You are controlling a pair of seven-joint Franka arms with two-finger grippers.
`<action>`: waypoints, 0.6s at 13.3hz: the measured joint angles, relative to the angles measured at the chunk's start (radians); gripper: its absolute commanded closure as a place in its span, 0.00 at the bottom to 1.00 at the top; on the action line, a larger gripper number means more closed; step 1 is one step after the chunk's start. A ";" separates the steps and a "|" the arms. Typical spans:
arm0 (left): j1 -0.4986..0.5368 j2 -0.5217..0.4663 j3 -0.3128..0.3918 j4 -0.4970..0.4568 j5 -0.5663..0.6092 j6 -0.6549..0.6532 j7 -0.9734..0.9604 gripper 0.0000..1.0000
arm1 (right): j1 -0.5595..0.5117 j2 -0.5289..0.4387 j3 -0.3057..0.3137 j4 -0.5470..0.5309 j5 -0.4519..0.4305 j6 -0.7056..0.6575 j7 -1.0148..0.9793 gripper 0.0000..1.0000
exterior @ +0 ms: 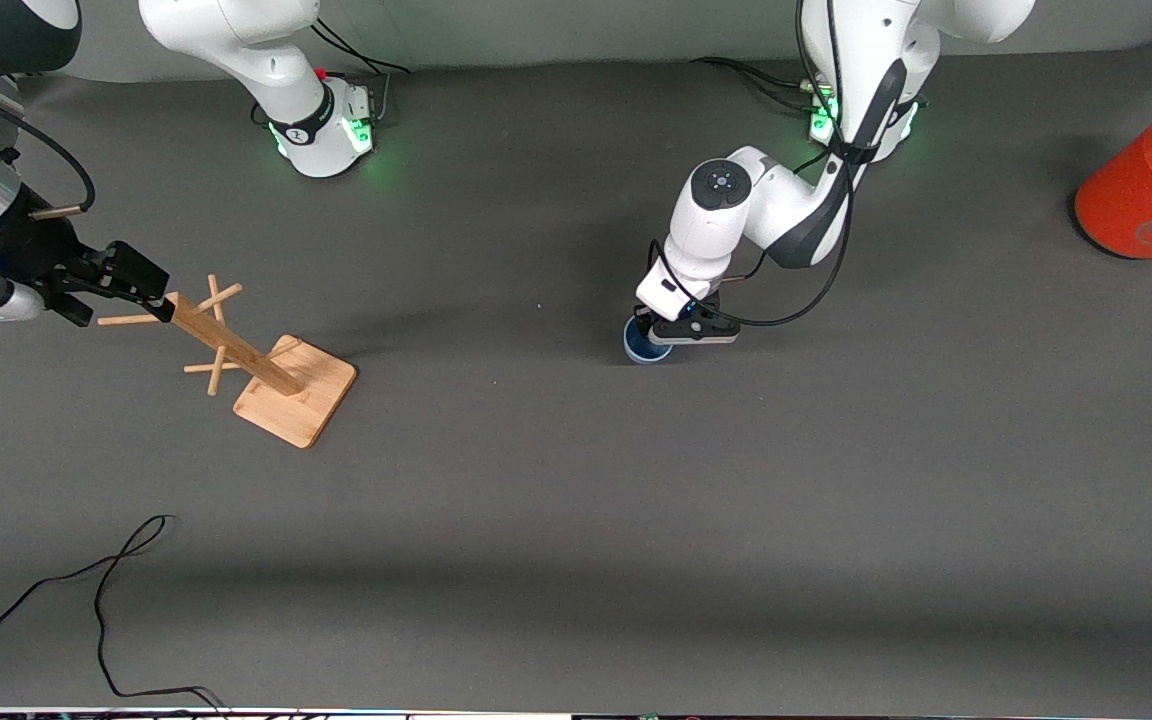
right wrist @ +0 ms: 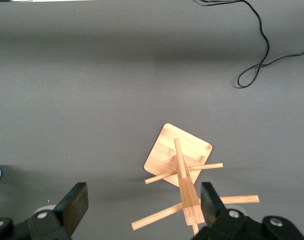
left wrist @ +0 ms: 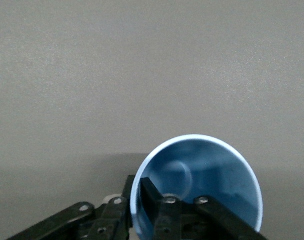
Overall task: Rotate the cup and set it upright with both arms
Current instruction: 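Lower the upright cup onto the table with the left gripper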
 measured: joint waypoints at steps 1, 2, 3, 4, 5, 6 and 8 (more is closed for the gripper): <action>0.000 0.000 0.000 0.001 0.006 0.000 0.000 0.00 | 0.000 -0.001 -0.004 0.000 0.000 0.000 0.000 0.00; 0.000 0.000 0.000 0.004 0.007 0.000 0.000 0.00 | 0.000 -0.004 -0.007 0.000 0.000 0.000 0.000 0.00; 0.000 0.000 0.000 0.010 0.007 0.000 0.000 0.00 | 0.000 -0.006 -0.007 0.000 0.000 0.000 0.000 0.00; 0.000 -0.002 0.000 0.015 0.007 -0.004 0.000 0.00 | 0.000 -0.008 -0.007 0.000 0.000 0.000 0.000 0.00; 0.000 -0.008 0.000 0.022 0.008 -0.023 0.000 0.00 | 0.000 -0.008 -0.007 0.000 0.000 0.000 0.000 0.00; 0.000 -0.022 0.000 0.034 0.008 -0.066 0.000 0.00 | 0.000 -0.008 -0.007 0.000 0.000 0.000 0.000 0.00; 0.001 -0.079 0.000 0.063 0.004 -0.195 0.001 0.00 | 0.000 -0.008 -0.007 0.000 0.000 0.000 0.000 0.00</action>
